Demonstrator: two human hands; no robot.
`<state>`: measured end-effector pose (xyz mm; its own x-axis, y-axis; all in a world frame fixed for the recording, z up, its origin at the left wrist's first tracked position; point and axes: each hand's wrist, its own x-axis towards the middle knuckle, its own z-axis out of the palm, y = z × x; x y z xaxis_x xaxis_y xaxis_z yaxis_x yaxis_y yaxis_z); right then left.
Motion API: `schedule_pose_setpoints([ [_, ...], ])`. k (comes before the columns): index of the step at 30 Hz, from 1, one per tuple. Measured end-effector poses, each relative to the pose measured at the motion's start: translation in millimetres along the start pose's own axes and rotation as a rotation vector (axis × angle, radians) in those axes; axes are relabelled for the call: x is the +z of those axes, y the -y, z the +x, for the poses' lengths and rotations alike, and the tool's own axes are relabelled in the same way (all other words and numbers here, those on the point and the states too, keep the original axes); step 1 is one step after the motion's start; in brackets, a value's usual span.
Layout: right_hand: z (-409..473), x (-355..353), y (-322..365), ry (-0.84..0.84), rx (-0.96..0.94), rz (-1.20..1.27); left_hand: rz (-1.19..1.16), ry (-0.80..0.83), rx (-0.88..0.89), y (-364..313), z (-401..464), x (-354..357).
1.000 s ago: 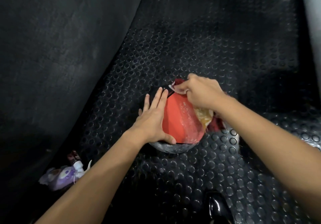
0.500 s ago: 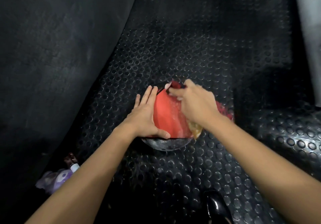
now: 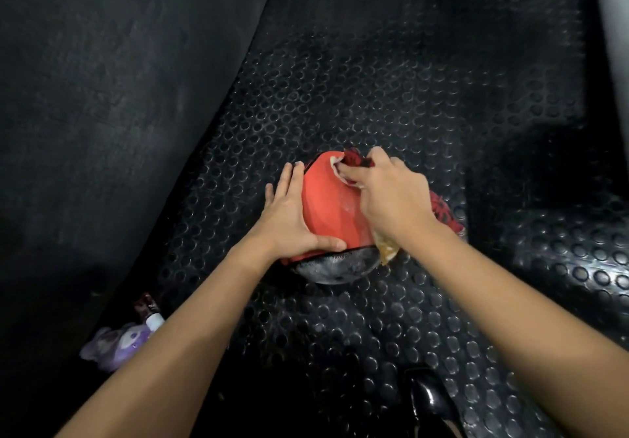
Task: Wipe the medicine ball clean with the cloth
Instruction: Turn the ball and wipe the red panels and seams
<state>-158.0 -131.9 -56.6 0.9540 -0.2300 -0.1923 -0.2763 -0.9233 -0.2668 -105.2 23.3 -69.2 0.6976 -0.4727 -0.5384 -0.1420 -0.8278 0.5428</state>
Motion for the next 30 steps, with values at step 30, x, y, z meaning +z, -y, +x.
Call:
schedule_pose_setpoints([
  [30,-26.4,21.5,-5.6,-0.134,0.030,0.065,-0.055,-0.064,-0.068,4.4,11.7,-2.1],
])
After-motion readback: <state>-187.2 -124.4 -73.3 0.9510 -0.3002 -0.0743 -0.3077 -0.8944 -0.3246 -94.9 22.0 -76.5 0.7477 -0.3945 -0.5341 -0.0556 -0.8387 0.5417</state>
